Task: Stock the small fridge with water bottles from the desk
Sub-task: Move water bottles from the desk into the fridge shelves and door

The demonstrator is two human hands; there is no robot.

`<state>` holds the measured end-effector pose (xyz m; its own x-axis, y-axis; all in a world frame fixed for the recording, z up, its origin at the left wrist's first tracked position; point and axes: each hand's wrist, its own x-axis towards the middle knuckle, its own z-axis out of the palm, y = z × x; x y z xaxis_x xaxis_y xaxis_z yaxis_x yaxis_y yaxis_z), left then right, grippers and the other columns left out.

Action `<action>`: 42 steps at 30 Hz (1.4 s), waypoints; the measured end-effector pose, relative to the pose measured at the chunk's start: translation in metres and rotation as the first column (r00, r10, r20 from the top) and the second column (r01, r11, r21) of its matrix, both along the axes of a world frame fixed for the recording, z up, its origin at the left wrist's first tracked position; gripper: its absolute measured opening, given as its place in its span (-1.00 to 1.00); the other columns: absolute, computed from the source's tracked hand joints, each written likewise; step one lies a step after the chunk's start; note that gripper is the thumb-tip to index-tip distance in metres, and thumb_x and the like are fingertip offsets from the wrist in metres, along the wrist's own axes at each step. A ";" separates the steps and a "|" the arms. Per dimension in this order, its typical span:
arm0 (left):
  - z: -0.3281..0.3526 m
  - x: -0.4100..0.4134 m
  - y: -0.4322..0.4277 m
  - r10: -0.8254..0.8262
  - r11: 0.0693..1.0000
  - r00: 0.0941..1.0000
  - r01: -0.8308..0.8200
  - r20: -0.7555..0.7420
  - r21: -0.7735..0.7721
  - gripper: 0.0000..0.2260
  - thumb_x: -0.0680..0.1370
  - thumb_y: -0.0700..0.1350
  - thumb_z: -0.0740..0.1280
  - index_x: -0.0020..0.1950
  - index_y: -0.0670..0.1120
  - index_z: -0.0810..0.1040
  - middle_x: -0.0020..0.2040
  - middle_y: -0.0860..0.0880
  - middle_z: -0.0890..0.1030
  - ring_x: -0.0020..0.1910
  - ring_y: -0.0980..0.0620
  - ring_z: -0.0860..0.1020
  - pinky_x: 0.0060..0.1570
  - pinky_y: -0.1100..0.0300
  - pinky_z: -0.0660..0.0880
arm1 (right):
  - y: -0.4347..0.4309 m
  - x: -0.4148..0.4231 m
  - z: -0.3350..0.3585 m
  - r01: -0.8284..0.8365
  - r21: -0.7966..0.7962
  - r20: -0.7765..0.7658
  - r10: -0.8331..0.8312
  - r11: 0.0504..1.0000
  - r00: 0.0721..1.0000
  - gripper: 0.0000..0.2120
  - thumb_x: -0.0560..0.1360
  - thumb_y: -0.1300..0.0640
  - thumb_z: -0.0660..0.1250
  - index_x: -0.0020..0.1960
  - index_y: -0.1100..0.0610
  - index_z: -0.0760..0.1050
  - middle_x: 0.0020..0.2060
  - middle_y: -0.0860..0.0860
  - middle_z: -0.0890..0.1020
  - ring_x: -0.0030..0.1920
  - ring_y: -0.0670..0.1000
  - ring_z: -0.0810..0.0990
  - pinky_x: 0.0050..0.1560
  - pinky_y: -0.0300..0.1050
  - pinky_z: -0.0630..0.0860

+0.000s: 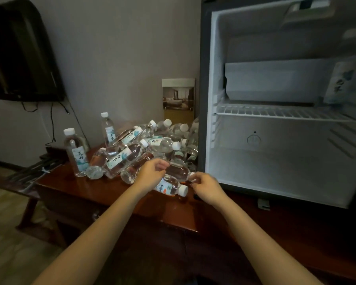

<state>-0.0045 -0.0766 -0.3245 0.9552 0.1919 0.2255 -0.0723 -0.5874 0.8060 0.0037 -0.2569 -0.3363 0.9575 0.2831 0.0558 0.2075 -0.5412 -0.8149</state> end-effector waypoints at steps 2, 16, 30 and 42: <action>-0.013 0.006 0.010 -0.006 0.992 0.999 0.011 -0.038 0.122 -0.68 0.43 -0.44 0.22 0.08 -0.15 0.56 0.07 -0.08 0.58 0.08 0.01 0.52 -0.05 0.22 0.45 | 0.008 0.004 -0.008 -0.052 -0.102 -0.010 0.052 0.993 0.999 -0.71 0.50 0.25 0.23 0.21 0.11 0.48 0.01 0.11 0.63 -0.09 0.03 0.58 -0.10 -0.12 0.48; -0.052 0.009 0.035 -0.155 0.815 0.988 0.143 -0.025 0.561 -0.35 0.43 -0.18 0.43 0.45 0.06 0.25 0.47 0.03 0.23 0.49 -0.02 0.10 0.44 0.03 0.08 | 0.032 0.023 -0.032 -0.030 -0.216 0.126 0.059 0.976 0.990 -0.64 0.45 -0.01 0.38 0.17 0.15 0.52 -0.15 0.06 0.61 -0.14 0.03 0.58 -0.11 -0.10 0.48; -0.026 0.008 0.014 -0.174 0.945 0.983 0.150 0.061 0.291 -0.44 0.33 0.21 0.44 0.26 0.13 0.37 0.11 0.17 0.56 0.06 0.14 0.55 0.04 0.05 0.52 | 0.036 0.015 0.047 0.133 0.305 0.259 -0.217 0.943 0.941 -0.71 0.40 -0.09 0.42 -0.06 0.12 0.59 -0.28 -0.03 0.64 -0.22 -0.06 0.63 -0.21 -0.13 0.57; 0.009 -0.012 -0.034 -0.372 0.886 0.924 0.381 0.086 -0.266 -0.76 0.43 -0.10 0.44 0.07 0.03 0.53 -0.02 0.09 0.65 -0.05 0.18 0.63 -0.15 0.31 0.55 | -0.014 -0.006 0.046 0.062 0.468 0.131 -0.139 0.881 0.982 -0.71 0.53 0.01 0.28 0.17 0.15 0.54 -0.18 -0.02 0.64 -0.24 -0.13 0.60 -0.30 -0.37 0.53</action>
